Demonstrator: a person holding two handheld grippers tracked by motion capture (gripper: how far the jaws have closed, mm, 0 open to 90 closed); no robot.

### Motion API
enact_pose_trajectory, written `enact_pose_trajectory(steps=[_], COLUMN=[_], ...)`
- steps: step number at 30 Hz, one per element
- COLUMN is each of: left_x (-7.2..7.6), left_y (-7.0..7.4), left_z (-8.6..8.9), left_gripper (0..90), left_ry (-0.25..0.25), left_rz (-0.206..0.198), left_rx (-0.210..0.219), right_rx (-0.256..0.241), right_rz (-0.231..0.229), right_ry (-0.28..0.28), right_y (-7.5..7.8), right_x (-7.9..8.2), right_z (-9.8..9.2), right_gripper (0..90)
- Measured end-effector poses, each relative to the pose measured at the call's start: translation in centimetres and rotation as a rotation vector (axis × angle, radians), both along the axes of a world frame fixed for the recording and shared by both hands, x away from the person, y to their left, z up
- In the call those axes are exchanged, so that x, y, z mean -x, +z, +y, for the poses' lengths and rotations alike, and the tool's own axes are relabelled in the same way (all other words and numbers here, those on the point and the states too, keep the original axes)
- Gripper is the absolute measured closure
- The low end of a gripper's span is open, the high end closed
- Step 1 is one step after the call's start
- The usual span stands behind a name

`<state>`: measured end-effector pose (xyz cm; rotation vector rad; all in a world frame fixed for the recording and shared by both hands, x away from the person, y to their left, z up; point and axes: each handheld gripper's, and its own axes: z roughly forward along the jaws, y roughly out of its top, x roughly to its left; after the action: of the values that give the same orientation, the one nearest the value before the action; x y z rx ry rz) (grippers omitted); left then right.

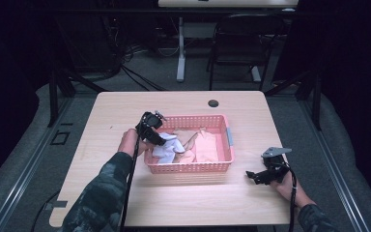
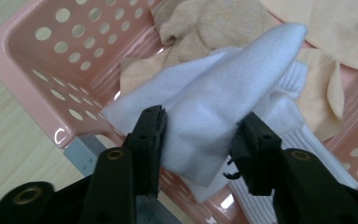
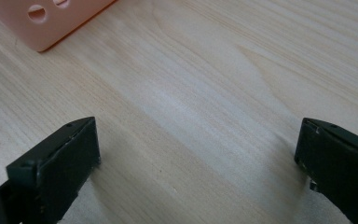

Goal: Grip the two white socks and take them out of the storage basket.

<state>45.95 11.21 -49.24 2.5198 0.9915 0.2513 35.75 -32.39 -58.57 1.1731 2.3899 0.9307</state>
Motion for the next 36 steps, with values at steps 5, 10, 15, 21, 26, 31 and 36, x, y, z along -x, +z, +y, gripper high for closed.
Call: enact_pose_trajectory(steps=[5, 10, 15, 21, 26, 31, 36], left_x=[0.2, 0.5, 0.8, 1.0, 1.2, 1.2, 1.4], left_y=[0.4, 0.9, 1.5, 2.5, 3.3, 4.2, 5.1], left_z=[0.3, 0.7, 1.0, 1.1, 1.2, 1.5, 1.6], left_gripper=[70.4, 75.3, 77.3, 77.4, 77.5, 78.1, 78.5], left_ry=[0.002, 0.001, -0.003, -0.020, -0.032, -0.030, -0.036], left_rz=[-0.017, -0.034, -0.041, -0.034, -0.041, -0.047, -0.057], left_rx=[0.008, 0.023, 0.032, 0.035, 0.032, 0.051, 0.051], right_rx=[0.000, 0.000, 0.000, 0.000, 0.000, -0.004, -0.002], right_rz=[0.000, 0.000, 0.000, 0.000, 0.000, 0.000, -0.001], right_ry=[0.000, 0.000, 0.000, 0.000, 0.000, 0.002, 0.000], right_y=[0.0, 0.0, 0.0, 0.0, 0.0, 0.0, 0.0], right_x=[0.0, 0.0, 0.0, 0.0, 0.0, 0.0, 0.0], right_z=[0.0, 0.0, 0.0, 0.0, 0.0, 0.0, 0.0], right_gripper=[0.0, 0.0, 0.0, 0.0, 0.0, 0.0, 0.0])
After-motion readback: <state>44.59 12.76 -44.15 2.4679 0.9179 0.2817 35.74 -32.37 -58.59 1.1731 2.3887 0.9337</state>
